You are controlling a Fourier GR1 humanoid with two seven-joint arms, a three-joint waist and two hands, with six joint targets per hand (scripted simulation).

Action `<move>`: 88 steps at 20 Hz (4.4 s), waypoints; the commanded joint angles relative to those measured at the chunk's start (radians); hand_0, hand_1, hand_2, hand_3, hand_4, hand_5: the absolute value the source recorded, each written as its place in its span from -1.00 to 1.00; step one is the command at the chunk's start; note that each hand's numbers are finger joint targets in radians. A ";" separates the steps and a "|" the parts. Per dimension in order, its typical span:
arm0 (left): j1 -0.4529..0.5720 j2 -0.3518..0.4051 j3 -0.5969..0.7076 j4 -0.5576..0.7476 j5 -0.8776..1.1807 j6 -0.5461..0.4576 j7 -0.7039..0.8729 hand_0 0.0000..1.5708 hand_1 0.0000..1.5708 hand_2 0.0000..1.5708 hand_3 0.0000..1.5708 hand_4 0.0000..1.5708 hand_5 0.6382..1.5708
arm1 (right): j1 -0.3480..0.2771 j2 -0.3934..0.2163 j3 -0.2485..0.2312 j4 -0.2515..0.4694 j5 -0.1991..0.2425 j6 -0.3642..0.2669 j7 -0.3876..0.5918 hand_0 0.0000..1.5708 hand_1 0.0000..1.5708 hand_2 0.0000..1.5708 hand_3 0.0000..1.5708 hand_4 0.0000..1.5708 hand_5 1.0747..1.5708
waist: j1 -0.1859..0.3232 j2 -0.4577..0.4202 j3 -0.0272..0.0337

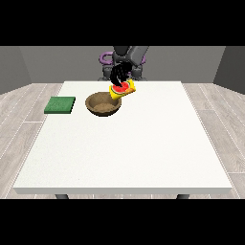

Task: Pick the cup and pour the ball into the bowl, then pick the bowl and place it on the pad

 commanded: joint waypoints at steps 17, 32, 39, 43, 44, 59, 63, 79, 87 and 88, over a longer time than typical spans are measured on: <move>0.189 0.094 0.390 -0.357 0.446 0.095 -0.191 0.60 0.60 1.00 1.00 -0.05 1.00 | 0.075 -0.018 -0.055 -0.003 0.016 -0.014 -0.025 -1.00 -1.00 -1.00 -1.00 -0.52 0.98 | 0.118 -0.006 -0.0101; 0.411 -0.055 0.752 -0.758 1.301 -0.214 -0.772 0.75 0.75 1.00 1.00 0.10 0.99 | 0.074 0.039 -0.041 -0.141 0.041 -0.087 -0.057 -1.00 -1.00 -1.00 -1.00 -0.41 0.98 | 0.222 0.179 -0.0253; 0.452 0.048 0.900 -0.780 1.597 -0.660 -0.991 -0.77 -0.77 -1.00 -1.00 -1.00 0.98 | 0.033 0.078 0.001 -0.237 0.128 -0.202 -0.016 -1.00 -1.00 -1.00 -1.00 -0.38 0.98 | 0.316 0.303 -0.0087; 0.360 0.223 0.977 -0.705 1.663 -0.814 -0.940 -1.00 -1.00 -1.00 -1.00 -1.00 0.96 | -0.016 0.100 0.059 -0.267 0.199 -0.253 0.007 -1.00 -1.00 -1.00 -1.00 -0.37 0.98 | 0.291 0.374 -0.0049; 0.395 0.258 0.987 -0.698 1.682 -0.856 -0.897 -1.00 -1.00 -1.00 -1.00 -1.00 0.95 | 0.045 0.112 0.054 -0.229 0.183 -0.222 -0.034 -1.00 -1.00 -1.00 -1.00 -0.37 0.99 | 0.283 0.344 -0.0037; 0.152 0.574 0.993 -0.795 1.687 -0.896 -0.561 -1.00 -1.00 -1.00 -1.00 -1.00 0.91 | -0.052 0.120 -0.071 0.363 0.076 -0.076 -0.363 -1.00 -1.00 -1.00 -1.00 -0.54 1.00 | 0.280 0.381 -0.0009; 0.119 0.579 0.986 -0.835 1.699 -0.886 -0.515 -1.00 -1.00 -1.00 -1.00 -1.00 0.94 | -0.111 0.139 -0.090 0.530 0.090 -0.091 -0.451 -1.00 -1.00 -1.00 -1.00 -0.62 1.00 | 0.298 0.393 -0.0012; 0.016 0.703 1.037 -0.895 1.799 -0.941 -0.390 -1.00 -1.00 -1.00 -1.00 -0.95 0.90 | -0.295 0.084 -0.169 0.913 0.046 -0.037 -0.579 -1.00 -1.00 -1.00 -1.00 -0.57 1.00 | 0.322 0.464 -0.0012; -0.039 0.740 1.031 -0.881 1.837 -0.963 -0.292 -1.00 -1.00 -1.00 -1.00 -1.00 0.93 | -0.351 0.112 -0.148 0.956 0.070 -0.097 -0.574 -1.00 -1.00 -1.00 -1.00 -0.60 1.00 | 0.337 0.437 -0.0018; -0.001 0.674 1.009 -0.897 1.792 -0.909 -0.370 -1.00 -1.00 -1.00 -1.00 -1.00 0.93 | -0.358 0.161 -0.116 0.935 0.099 -0.160 -0.560 -1.00 -1.00 -1.00 -1.00 -0.51 1.00 | 0.331 0.433 -0.0027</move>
